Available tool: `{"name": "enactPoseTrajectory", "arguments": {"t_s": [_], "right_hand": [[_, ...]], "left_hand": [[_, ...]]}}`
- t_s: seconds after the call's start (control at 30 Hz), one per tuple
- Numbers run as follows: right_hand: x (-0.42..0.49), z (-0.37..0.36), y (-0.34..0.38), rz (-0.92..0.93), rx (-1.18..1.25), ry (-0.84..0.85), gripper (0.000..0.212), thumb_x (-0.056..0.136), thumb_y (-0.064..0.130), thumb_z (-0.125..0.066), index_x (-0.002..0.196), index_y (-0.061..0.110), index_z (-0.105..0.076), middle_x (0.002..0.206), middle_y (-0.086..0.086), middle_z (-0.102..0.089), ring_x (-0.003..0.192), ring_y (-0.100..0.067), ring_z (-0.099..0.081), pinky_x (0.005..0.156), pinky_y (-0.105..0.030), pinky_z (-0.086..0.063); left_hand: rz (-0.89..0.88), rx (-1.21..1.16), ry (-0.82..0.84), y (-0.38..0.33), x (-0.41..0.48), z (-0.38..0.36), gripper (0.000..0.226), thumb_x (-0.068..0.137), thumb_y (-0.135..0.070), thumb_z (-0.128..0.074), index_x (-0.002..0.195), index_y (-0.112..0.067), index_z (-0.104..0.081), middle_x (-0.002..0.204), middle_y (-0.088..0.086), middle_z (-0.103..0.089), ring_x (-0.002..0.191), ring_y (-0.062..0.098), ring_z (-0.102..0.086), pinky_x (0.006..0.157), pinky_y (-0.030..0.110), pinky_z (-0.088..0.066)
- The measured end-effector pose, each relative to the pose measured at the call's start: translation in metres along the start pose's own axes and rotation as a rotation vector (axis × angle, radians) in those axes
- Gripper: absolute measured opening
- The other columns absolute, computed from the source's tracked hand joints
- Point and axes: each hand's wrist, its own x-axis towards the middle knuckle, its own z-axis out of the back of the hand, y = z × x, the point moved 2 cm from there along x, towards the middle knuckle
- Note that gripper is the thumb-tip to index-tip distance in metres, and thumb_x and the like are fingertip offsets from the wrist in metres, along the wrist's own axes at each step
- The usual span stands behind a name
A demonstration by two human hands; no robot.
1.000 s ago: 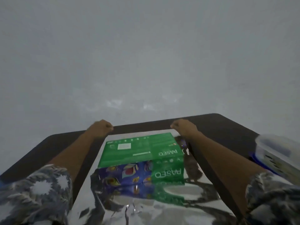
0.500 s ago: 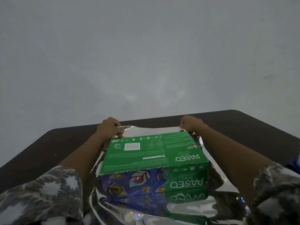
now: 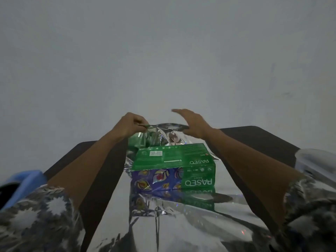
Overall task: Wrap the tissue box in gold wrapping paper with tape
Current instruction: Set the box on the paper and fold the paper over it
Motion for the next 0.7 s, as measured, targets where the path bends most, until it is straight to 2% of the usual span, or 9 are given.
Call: {"name": "enactPoseTrajectory", "arguments": {"t_s": [0.07, 0.17, 0.27, 0.37, 0.47, 0.53, 0.57, 0.63, 0.7], "right_hand": [[0.002, 0.0, 0.023, 0.105, -0.133, 0.092, 0.073, 0.081, 0.002, -0.058, 0.144, 0.027, -0.03, 0.155, 0.002, -0.022, 0.145, -0.018, -0.011, 0.116, -0.048, -0.012], [0.0, -0.005, 0.041, 0.196, -0.384, 0.214, 0.047, 0.087, 0.021, -0.058, 0.133, 0.023, -0.047, 0.155, 0.005, -0.021, 0.146, -0.015, -0.004, 0.115, -0.047, -0.005], [-0.001, -0.01, 0.036, 0.154, -0.538, 0.217, 0.034, 0.089, 0.026, -0.058, 0.122, 0.02, -0.056, 0.142, 0.002, -0.044, 0.14, -0.014, -0.026, 0.114, -0.044, -0.012], [-0.011, 0.0, 0.032, 0.035, -0.539, 0.135, 0.025, 0.092, 0.032, -0.053, 0.113, 0.019, -0.058, 0.117, -0.002, -0.063, 0.114, -0.02, -0.055, 0.102, -0.035, -0.031], [-0.025, 0.014, 0.03, -0.022, -0.424, 0.082, 0.029, 0.092, 0.036, -0.056, 0.115, 0.019, -0.06, 0.111, -0.004, -0.066, 0.101, -0.025, -0.059, 0.076, -0.029, -0.039], [-0.034, 0.019, 0.031, -0.039, -0.294, 0.015, 0.027, 0.091, 0.033, -0.059, 0.113, 0.02, -0.064, 0.11, -0.003, -0.067, 0.099, -0.024, -0.059, 0.071, -0.027, -0.037], [-0.04, 0.02, 0.033, -0.047, -0.245, -0.019, 0.024, 0.091, 0.032, -0.06, 0.11, 0.02, -0.066, 0.108, -0.002, -0.068, 0.098, -0.024, -0.06, 0.071, -0.028, -0.039], [-0.046, 0.021, 0.036, -0.05, -0.189, -0.065, 0.019, 0.091, 0.028, -0.06, 0.105, 0.019, -0.069, 0.106, -0.002, -0.069, 0.097, -0.024, -0.061, 0.075, -0.031, -0.044], [-0.052, 0.021, 0.039, -0.057, -0.163, -0.046, 0.018, 0.091, 0.026, -0.06, 0.104, 0.018, -0.07, 0.107, -0.003, -0.07, 0.098, -0.024, -0.061, 0.079, -0.033, -0.046]], "left_hand": [[-0.028, 0.036, 0.027, -0.01, -0.015, 0.0, 0.03, 0.075, 0.004, -0.073, 0.07, -0.026, -0.068, 0.061, -0.02, -0.067, 0.064, -0.004, -0.063, 0.068, 0.009, -0.048], [-0.086, 0.069, 0.067, -0.018, -0.041, -0.002, 0.029, 0.076, 0.004, -0.071, 0.071, -0.024, -0.068, 0.067, -0.015, -0.067, 0.064, -0.006, -0.061, 0.066, 0.008, -0.046], [-0.09, 0.063, 0.047, -0.014, -0.058, 0.002, 0.02, 0.079, 0.004, -0.07, 0.077, -0.016, -0.069, 0.072, -0.009, -0.066, 0.062, -0.009, -0.059, 0.063, 0.006, -0.044], [-0.058, 0.017, -0.04, -0.003, -0.071, 0.012, 0.026, 0.08, 0.003, -0.069, 0.075, -0.022, -0.068, 0.071, -0.012, -0.067, 0.063, -0.007, -0.061, 0.064, 0.008, -0.046], [0.001, -0.045, -0.08, 0.006, -0.082, 0.012, 0.027, 0.081, -0.001, -0.069, 0.074, -0.027, -0.067, 0.065, -0.017, -0.067, 0.066, -0.004, -0.062, 0.067, 0.016, -0.048], [-0.009, 0.062, -0.159, 0.001, -0.091, 0.008, 0.014, 0.082, -0.01, -0.071, 0.089, -0.022, -0.07, 0.084, -0.011, -0.071, 0.082, 0.006, -0.064, 0.076, 0.023, -0.047], [-0.088, 0.185, -0.236, -0.007, -0.099, 0.002, 0.02, 0.083, -0.017, -0.071, 0.102, -0.018, -0.07, 0.097, -0.005, -0.071, 0.092, 0.012, -0.064, 0.084, 0.025, -0.045], [-0.423, 0.406, -0.323, -0.033, -0.114, -0.015, 0.034, 0.085, -0.033, -0.064, 0.113, -0.014, -0.067, 0.11, 0.002, -0.069, 0.103, 0.019, -0.062, 0.094, 0.032, -0.041], [-0.657, 0.491, -0.193, -0.055, -0.124, -0.046, 0.043, 0.086, -0.041, -0.055, 0.117, -0.013, -0.065, 0.116, 0.004, -0.067, 0.108, 0.019, -0.062, 0.096, 0.034, -0.042]]}}
